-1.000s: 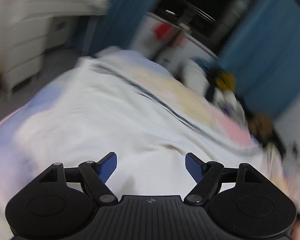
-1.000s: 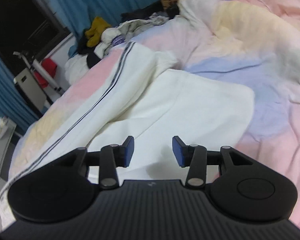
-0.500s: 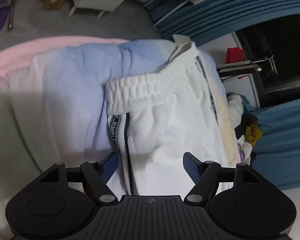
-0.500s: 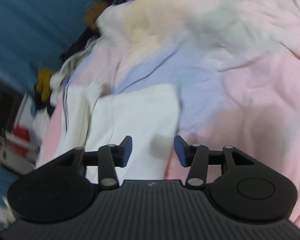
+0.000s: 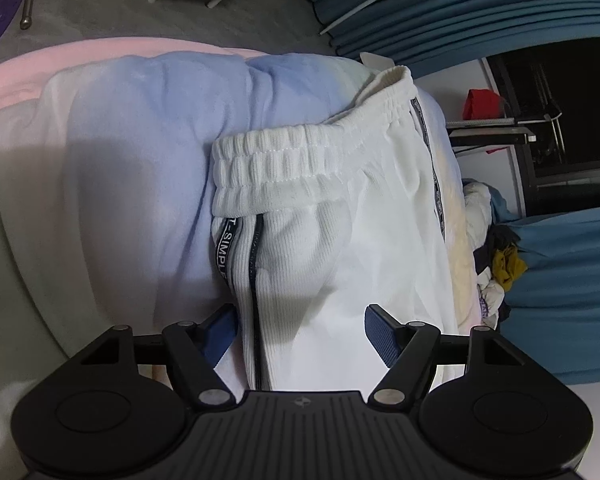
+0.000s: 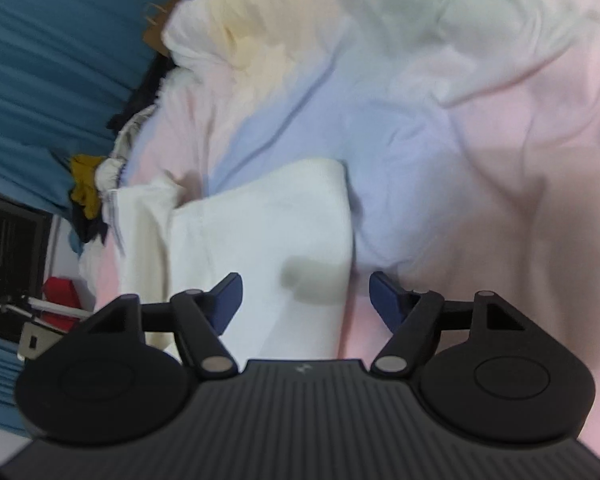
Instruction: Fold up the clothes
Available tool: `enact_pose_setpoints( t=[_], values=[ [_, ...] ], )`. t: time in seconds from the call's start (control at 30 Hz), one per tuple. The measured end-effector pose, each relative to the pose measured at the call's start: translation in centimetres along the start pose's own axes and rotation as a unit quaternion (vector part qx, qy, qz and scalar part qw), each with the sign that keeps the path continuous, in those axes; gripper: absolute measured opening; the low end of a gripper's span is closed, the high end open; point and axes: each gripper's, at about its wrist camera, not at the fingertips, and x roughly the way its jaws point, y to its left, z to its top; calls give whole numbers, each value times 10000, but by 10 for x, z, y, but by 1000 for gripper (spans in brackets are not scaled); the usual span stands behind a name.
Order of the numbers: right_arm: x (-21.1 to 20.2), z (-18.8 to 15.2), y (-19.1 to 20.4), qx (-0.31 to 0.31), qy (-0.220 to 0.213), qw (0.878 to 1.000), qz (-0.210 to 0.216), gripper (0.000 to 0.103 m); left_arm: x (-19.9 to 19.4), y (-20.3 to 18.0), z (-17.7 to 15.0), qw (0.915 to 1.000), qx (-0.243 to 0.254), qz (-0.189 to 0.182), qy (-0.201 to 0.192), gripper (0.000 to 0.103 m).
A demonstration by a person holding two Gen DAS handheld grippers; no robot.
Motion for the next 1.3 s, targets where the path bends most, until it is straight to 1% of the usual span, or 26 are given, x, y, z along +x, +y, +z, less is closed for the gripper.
enact_pose_setpoints(
  t=[0.07, 0.1, 0.13, 0.2, 0.23, 0.3, 0.33, 0.37, 0.4, 0.43, 0.47, 0.5, 0.53, 0.57, 0.6, 0.67, 0.77, 0.9, 1.0, 1.07, 1.1, 1.2, 1.3],
  values=[
    [15, 1, -2, 87, 95, 9999, 73, 72, 4, 1, 0, 10000, -77, -31, 32, 70],
    [15, 1, 1, 79, 44, 9996, 260, 70, 5, 1, 0, 9999, -98, -48, 45, 70],
    [14, 1, 5, 67, -14, 9989, 459, 64, 6, 1, -1, 9999, -94, -69, 49, 70],
    [12, 1, 12, 43, -130, 9962, 856, 65, 8, 0, -2, 9999, -94, -106, 58, 70],
    [8, 0, 18, -75, -202, 9941, 1061, 65, 9, -1, -2, 9998, -108, -119, 66, 70],
    [1, -3, 30, -374, -305, 9907, 1273, 65, 12, -1, -2, 9998, -135, -144, 82, 68],
    [2, -4, 33, -441, -292, 9917, 1170, 64, 13, -2, -2, 9997, -143, -155, 90, 67],
    [2, -5, 35, -501, -275, 9928, 1052, 61, 14, -2, -2, 9997, -151, -166, 99, 65],
    [6, -5, 33, -517, -231, 9945, 884, 54, 14, -2, -2, 9997, -154, -180, 91, 58],
    [10, -5, 31, -533, -159, 9958, 731, 32, 15, -2, -3, 9996, -152, -220, 73, 53],
    [14, -4, 28, -555, -94, 9968, 568, 13, 16, -1, -4, 9994, -145, -298, 74, 43],
    [17, -4, 25, -595, -98, 9973, 424, 12, 16, 1, -5, 9991, -159, -377, 82, 37],
    [17, -5, 26, -673, -154, 9970, 346, 9, 17, 3, -5, 9988, -204, -443, 85, 34],
    [16, -6, 27, -754, -214, 9966, 273, 8, 17, 6, -6, 9984, -249, -509, 89, 21],
    [16, -8, 27, -834, -273, 9959, 200, 8, 18, 9, -7, 9978, -304, -588, 96, 15],
    [5, -7, 31, -949, -564, 9935, 269, 7, 18, 15, -7, 9961, -419, -763, 112, 13],
    [-12, -4, 31, -831, -819, 9918, 513, 6, 13, 17, -11, 9945, -429, -952, 26, 11],
    [-41, -1, 28, -692, -1124, 9880, 800, 6, -11, 6, -17, 9916, -129, -1222, -404, 9],
    [-72, 1, 23, -580, -1507, 9816, 1022, 6, -35, -2, -15, 9863, -45, -1540, -587, 9],
    [-91, 1, 25, -650, -1755, 9759, 1122, 6, -48, -12, -11, 9832, 101, -1702, -645, 9],
    [-98, 2, 28, -714, -1814, 9735, 1198, 6, -55, -18, -9, 9816, 192, -1774, -673, 9],
    [-105, 5, 55, -894, -1866, 9686, 1379, 6, -57, -47, 6, 9807, 486, -1772, -674, 9],
    [-97, 8, 100, -1245, -1900, 9641, 1376, 6, -45, -78, 23, 9803, 604, -1752, -677, 9]
  ],
)
